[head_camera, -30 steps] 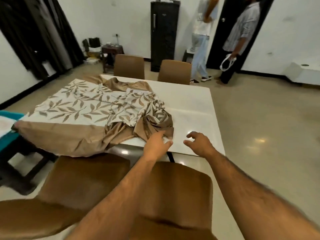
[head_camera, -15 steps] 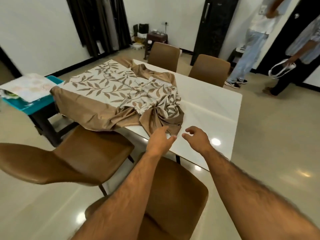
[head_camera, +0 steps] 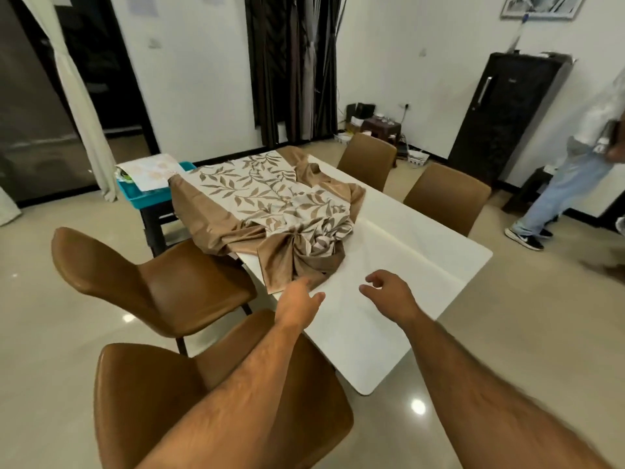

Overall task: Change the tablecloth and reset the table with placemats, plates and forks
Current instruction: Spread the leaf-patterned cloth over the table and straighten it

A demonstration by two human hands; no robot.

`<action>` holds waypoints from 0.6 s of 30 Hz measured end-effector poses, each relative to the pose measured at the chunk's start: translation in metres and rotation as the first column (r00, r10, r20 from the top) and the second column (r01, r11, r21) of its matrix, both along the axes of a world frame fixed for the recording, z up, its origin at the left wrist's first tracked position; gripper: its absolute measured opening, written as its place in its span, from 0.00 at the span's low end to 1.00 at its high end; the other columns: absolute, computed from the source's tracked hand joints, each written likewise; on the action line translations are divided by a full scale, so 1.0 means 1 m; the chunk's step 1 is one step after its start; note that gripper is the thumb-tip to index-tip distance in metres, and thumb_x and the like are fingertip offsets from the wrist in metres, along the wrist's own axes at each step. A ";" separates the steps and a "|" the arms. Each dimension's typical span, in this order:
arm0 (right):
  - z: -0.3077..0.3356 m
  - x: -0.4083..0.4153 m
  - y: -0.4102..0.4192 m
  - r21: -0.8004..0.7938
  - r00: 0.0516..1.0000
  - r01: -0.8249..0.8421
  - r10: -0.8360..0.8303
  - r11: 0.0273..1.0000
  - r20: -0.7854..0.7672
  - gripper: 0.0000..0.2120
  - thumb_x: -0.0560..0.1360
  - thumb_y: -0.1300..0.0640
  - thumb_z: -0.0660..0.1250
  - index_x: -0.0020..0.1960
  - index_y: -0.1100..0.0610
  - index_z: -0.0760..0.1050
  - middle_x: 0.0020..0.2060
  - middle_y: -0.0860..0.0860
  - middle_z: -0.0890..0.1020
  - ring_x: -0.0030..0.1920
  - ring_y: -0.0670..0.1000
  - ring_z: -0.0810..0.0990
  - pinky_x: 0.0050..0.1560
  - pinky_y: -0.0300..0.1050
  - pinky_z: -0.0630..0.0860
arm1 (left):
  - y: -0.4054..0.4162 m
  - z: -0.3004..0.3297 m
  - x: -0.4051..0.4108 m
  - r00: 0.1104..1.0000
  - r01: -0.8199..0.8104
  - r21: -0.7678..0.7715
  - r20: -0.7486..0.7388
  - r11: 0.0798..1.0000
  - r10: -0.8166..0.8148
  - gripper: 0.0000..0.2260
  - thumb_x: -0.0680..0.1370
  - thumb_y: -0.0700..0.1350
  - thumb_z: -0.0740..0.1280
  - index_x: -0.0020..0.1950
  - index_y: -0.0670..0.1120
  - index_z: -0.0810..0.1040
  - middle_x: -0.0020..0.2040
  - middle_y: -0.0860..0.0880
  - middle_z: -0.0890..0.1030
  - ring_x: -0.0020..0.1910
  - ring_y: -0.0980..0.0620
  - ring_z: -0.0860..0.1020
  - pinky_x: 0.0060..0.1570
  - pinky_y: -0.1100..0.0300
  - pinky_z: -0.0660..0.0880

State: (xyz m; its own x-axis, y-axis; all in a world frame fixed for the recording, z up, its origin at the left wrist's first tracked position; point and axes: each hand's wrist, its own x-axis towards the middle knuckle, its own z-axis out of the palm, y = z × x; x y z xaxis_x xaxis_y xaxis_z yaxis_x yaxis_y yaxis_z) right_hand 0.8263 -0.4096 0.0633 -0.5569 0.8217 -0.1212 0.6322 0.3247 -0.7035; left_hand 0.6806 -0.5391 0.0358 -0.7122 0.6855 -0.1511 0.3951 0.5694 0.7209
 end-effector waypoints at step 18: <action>-0.026 -0.075 0.183 -0.029 0.962 -0.258 0.260 0.966 0.079 0.18 0.76 0.50 0.70 0.63 0.56 0.77 0.61 0.55 0.79 0.60 0.54 0.78 0.60 0.46 0.73 | 0.169 -0.051 -0.045 0.979 -0.203 -0.071 -0.030 0.977 0.201 0.18 0.74 0.49 0.69 0.64 0.48 0.77 0.60 0.47 0.80 0.58 0.45 0.78 0.53 0.56 0.74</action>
State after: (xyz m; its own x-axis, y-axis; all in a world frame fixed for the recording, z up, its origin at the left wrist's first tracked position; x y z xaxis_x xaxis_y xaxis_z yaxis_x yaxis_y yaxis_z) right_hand 0.7515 -0.2266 0.0374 -0.7380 0.6479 -0.1888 0.5837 0.4725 -0.6603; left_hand 0.6360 -0.3705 -0.0155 -0.8388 0.5146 -0.1779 0.2823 0.6905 0.6660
